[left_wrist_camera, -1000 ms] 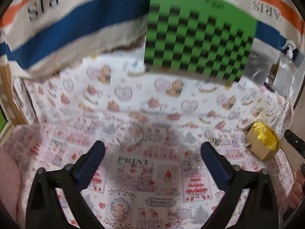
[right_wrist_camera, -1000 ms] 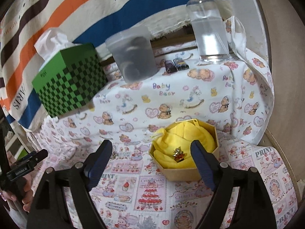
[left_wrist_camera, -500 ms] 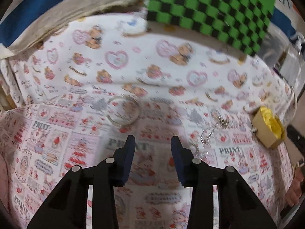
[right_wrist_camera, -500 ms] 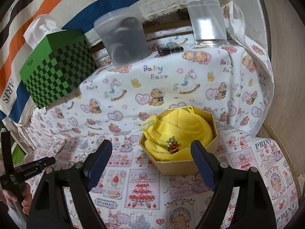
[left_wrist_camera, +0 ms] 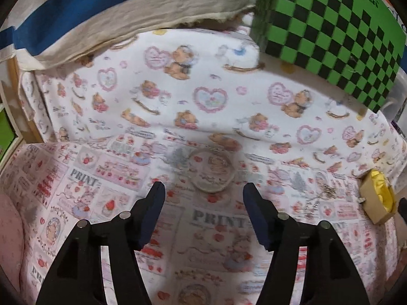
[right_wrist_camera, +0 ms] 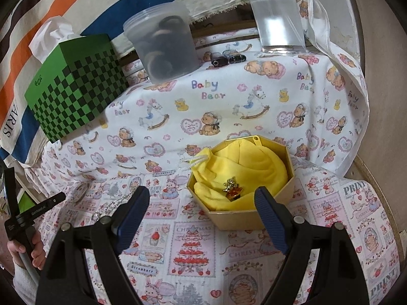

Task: Organize jewelry
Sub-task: 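Lower the left tool around the silver bangle rim and close it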

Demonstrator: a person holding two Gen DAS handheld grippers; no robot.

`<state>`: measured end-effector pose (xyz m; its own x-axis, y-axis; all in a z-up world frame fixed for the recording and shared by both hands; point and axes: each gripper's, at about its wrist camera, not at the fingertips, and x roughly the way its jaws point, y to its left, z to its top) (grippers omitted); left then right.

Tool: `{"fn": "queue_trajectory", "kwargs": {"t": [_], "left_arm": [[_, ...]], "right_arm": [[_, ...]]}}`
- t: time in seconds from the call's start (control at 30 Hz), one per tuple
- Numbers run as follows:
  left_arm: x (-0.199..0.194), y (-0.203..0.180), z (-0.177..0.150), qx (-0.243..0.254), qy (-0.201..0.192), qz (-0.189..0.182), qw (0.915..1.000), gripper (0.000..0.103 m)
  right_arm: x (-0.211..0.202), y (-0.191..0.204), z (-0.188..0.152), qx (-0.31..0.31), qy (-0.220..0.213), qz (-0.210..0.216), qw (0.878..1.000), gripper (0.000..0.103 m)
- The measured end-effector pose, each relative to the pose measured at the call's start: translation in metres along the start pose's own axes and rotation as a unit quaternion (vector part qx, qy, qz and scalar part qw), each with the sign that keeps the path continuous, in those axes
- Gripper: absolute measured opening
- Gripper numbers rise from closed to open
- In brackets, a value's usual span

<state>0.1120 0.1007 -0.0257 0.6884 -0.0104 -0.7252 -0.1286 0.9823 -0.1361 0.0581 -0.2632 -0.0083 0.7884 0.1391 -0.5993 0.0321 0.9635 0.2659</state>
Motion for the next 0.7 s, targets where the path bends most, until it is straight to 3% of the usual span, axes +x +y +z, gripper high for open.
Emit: {"fn": "queue_trajectory", "kwargs": {"t": [0.07,0.1,0.13,0.3,0.43,0.6,0.7], "left_arm": [[0.004,-0.009,0.009,0.009,0.011,0.006,0.9999,0.075],[0.009,-0.013,0.014,0.012,0.022,0.016,0.9996,0.089],[0.017,-0.016,0.019,0.012,0.035,0.026,0.999,0.091],[0.054,-0.015,0.03,0.002,0.078,0.04,0.9961,0.091],[0.066,-0.006,0.03,-0.017,0.072,0.038,0.9965,0.079],[0.07,-0.004,0.039,-0.008,0.059,0.025,0.9979,0.077],[0.07,-0.007,0.048,0.007,0.047,0.004,0.9989,0.064]], "right_arm": [[0.001,-0.002,0.001,0.007,0.003,0.003,1.0,0.083],[0.001,-0.003,0.001,0.01,0.004,0.003,1.0,0.083],[0.002,-0.004,0.001,0.012,0.005,0.002,1.0,0.083],[0.001,-0.006,0.002,0.013,0.002,-0.002,1.0,0.083],[0.002,-0.005,0.002,0.013,0.004,-0.002,1.0,0.083],[0.004,0.0,0.0,0.003,0.007,-0.004,1.0,0.083],[0.004,0.002,-0.001,-0.003,0.007,-0.006,1.0,0.083]]}}
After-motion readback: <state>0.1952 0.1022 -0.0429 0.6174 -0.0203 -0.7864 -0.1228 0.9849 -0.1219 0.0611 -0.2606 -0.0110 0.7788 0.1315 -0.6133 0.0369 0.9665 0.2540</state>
